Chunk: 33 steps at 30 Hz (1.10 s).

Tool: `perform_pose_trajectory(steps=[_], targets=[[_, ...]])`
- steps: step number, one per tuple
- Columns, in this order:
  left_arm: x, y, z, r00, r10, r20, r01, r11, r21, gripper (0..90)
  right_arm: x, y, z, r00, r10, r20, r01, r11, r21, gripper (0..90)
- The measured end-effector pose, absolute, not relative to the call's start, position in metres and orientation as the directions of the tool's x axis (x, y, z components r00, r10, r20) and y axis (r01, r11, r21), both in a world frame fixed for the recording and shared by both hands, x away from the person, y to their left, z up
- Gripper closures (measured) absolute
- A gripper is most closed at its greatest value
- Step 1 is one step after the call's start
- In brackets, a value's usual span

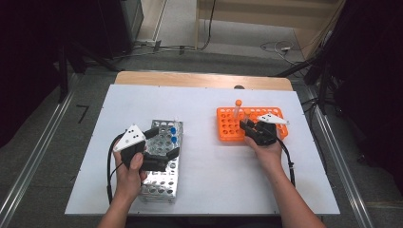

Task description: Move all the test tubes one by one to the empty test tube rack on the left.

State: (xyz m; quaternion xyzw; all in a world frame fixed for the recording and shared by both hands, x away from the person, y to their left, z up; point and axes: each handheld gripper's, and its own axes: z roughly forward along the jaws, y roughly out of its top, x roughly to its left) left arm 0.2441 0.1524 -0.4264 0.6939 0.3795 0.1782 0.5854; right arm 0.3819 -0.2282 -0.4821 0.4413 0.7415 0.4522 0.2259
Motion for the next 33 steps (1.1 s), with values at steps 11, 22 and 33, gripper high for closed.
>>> perform_pose_trajectory(steps=[11,22,33], targets=[[0.243,0.145,-0.426,0.666,0.721,-0.189,0.314,-0.042,0.949,0.0,0.379,-0.231,-0.477,-0.523,0.851,0.050,0.421,0.207,0.883,72.9],[0.240,0.130,-0.423,0.690,0.702,-0.173,0.306,-0.067,0.950,0.0,0.352,-0.237,-0.440,-0.559,0.828,0.055,0.357,0.180,0.917,73.0],[0.233,0.108,-0.418,0.743,0.656,-0.133,0.277,-0.120,0.953,0.0,0.303,-0.229,-0.419,-0.649,0.761,0.019,0.309,0.240,0.920,73.0]])
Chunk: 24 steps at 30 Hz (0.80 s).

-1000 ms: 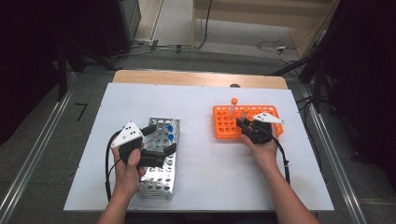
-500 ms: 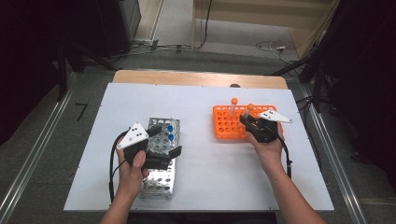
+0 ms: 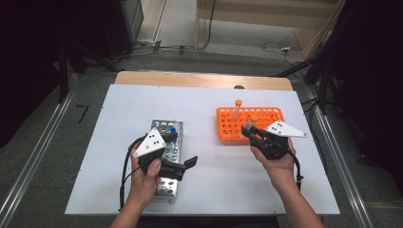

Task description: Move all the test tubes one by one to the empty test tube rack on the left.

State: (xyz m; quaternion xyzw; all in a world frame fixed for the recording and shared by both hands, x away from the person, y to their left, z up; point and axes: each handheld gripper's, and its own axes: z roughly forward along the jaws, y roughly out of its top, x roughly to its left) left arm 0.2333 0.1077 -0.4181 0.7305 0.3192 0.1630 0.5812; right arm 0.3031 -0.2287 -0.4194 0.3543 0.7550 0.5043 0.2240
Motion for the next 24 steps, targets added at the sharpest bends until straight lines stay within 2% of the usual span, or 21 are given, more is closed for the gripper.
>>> perform_pose_trajectory(steps=[6,14,24], targets=[[0.234,0.106,-0.414,0.758,0.633,-0.156,0.276,-0.096,0.956,0.0,0.280,-0.232,-0.413,-0.698,0.714,0.056,0.320,0.240,0.916,73.0],[0.233,0.093,-0.417,0.784,0.602,-0.150,0.290,-0.142,0.946,0.0,0.258,-0.230,-0.425,-0.747,0.661,0.075,0.323,0.261,0.910,73.0],[0.229,0.076,-0.417,0.782,0.602,-0.164,0.313,-0.151,0.938,3.2,0.251,-0.208,-0.433,-0.788,0.610,0.082,0.323,0.296,0.899,73.0]])
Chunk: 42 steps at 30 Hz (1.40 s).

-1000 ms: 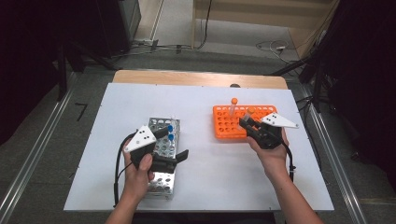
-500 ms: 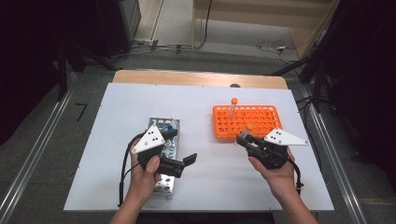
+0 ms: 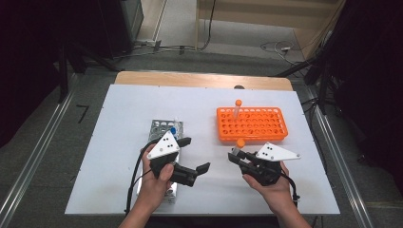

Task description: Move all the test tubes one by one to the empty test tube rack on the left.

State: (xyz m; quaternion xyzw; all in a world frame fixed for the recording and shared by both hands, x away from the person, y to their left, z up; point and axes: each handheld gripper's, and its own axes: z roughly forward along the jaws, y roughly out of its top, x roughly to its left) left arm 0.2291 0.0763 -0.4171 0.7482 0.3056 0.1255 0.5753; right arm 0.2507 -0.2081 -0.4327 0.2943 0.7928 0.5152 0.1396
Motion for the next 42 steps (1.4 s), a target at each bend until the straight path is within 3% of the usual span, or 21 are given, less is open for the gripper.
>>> perform_pose_trajectory(steps=[5,25,34,42], targets=[[0.228,0.069,-0.417,0.772,0.610,-0.178,0.325,-0.138,0.936,7.1,0.247,-0.197,-0.436,-0.809,0.584,0.062,0.306,0.330,0.893,73.0],[0.224,0.050,-0.417,0.813,0.569,-0.124,0.300,-0.227,0.927,69.6,0.236,-0.157,-0.444,-0.886,0.463,0.010,0.254,0.468,0.846,73.0],[0.226,0.054,-0.418,0.809,0.573,-0.131,0.306,-0.219,0.927,70.9,0.239,-0.156,-0.447,-0.895,0.444,0.047,0.272,0.460,0.845,71.8],[0.229,0.074,-0.416,0.775,0.612,-0.157,0.321,-0.168,0.932,71.1,0.248,-0.173,-0.440,-0.887,0.452,0.094,0.295,0.400,0.868,20.9]])
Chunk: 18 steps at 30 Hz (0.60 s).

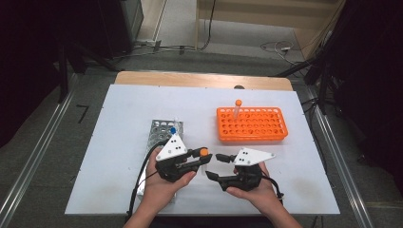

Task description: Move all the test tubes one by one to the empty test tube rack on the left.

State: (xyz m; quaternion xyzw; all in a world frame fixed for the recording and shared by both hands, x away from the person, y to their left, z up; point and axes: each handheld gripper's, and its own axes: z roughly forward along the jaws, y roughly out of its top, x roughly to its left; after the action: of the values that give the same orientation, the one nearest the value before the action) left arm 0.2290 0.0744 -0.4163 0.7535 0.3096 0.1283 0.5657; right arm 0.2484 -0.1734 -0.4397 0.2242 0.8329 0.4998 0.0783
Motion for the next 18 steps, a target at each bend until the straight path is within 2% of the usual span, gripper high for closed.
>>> perform_pose_trajectory(steps=[4,7,18], targets=[[0.227,0.088,-0.413,0.760,0.633,-0.148,0.318,-0.163,0.934,71.1,0.253,-0.191,-0.435,-0.863,0.495,0.099,0.310,0.364,0.879,6.1],[0.229,0.099,-0.413,0.742,0.655,-0.147,0.319,-0.151,0.936,71.1,0.256,-0.206,-0.434,-0.852,0.516,0.090,0.307,0.353,0.884,0.0],[0.232,0.139,-0.407,0.660,0.737,-0.143,0.310,-0.094,0.946,71.1,0.278,-0.264,-0.435,-0.781,0.618,0.096,0.347,0.301,0.888,0.0]])
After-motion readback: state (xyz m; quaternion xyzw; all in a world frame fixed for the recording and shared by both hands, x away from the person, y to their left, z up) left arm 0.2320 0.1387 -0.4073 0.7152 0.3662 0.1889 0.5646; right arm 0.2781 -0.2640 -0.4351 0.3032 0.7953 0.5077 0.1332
